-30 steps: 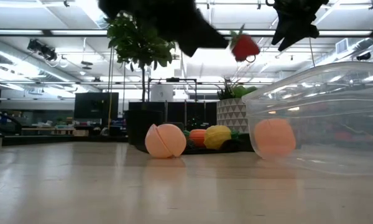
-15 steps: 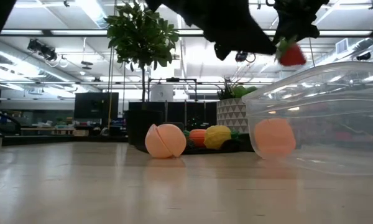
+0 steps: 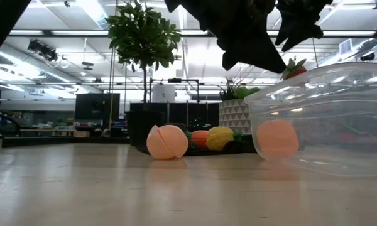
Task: Pick and placing Produce into tupperware
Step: Put the strawberry into the transparent bin
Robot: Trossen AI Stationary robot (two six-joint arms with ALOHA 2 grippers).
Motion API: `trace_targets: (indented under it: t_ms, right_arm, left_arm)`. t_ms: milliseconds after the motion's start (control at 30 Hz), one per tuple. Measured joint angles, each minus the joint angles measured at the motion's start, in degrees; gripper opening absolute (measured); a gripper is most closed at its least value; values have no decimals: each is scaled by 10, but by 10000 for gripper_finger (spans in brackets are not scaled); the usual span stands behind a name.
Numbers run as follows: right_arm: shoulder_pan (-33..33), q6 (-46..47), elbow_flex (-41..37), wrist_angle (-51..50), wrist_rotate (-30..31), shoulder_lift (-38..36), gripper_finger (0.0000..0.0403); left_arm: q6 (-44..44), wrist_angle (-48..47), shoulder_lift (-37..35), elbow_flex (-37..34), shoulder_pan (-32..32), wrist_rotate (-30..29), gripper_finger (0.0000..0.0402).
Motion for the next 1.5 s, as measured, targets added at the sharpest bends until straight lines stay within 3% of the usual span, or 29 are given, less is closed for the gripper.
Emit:
trace_targets:
  t_ms: [1500]
  right_arm:
    - [0,-4,0,0,0,0,195]
  left_arm:
    - [-3,16,18,0,7,-9,24]
